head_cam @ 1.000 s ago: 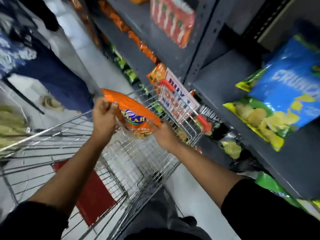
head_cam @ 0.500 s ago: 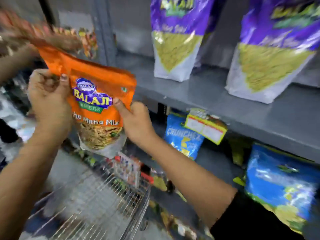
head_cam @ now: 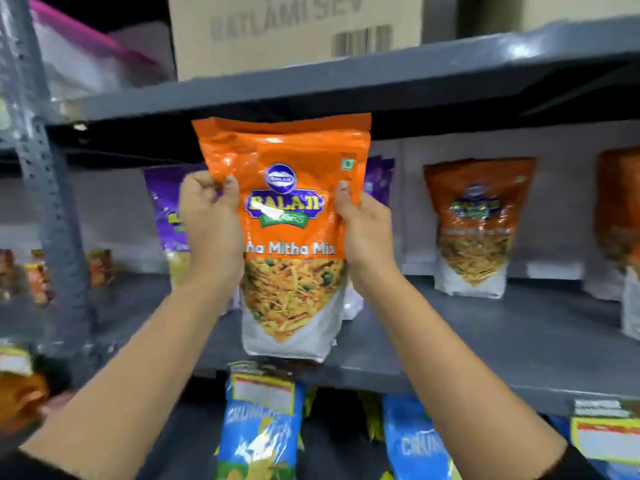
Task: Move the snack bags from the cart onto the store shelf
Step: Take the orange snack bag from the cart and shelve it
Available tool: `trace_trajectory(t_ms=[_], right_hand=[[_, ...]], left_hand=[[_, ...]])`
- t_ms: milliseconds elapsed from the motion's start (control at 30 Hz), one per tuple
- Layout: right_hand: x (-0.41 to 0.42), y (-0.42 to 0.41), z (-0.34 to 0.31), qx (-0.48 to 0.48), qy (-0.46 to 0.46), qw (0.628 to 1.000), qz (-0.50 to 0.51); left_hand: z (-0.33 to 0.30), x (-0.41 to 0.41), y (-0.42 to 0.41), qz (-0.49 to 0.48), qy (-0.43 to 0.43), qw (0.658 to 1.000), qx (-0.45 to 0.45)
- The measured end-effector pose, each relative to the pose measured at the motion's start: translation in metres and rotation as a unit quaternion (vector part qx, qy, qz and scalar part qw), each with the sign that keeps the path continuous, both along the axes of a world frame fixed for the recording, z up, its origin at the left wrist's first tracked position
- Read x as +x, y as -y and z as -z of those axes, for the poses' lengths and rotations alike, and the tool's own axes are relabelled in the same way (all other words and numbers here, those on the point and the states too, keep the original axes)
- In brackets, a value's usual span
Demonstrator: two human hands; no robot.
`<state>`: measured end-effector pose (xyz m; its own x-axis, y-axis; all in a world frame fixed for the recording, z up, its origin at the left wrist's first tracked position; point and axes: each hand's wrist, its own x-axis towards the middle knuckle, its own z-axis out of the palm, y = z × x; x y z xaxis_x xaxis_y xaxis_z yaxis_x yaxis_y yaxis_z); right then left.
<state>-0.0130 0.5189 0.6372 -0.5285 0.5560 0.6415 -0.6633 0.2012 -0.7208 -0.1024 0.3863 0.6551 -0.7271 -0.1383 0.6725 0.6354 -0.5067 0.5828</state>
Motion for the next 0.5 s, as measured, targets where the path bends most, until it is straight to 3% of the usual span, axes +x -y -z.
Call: trace_trajectory(t_ms=[200,500], right_hand=[[0.059,-0.097,-0.002,-0.015,0.022,0.997,0.076],[0.115,-0.205,0.014,-0.058,0.097,0.980,0.164]], left_hand=[[0.005,0.038,-0.114,0.111,0.048,0.993,-0.005],[0.027,0.078,-0.233,0.150,0.093,0.980,-0.090]])
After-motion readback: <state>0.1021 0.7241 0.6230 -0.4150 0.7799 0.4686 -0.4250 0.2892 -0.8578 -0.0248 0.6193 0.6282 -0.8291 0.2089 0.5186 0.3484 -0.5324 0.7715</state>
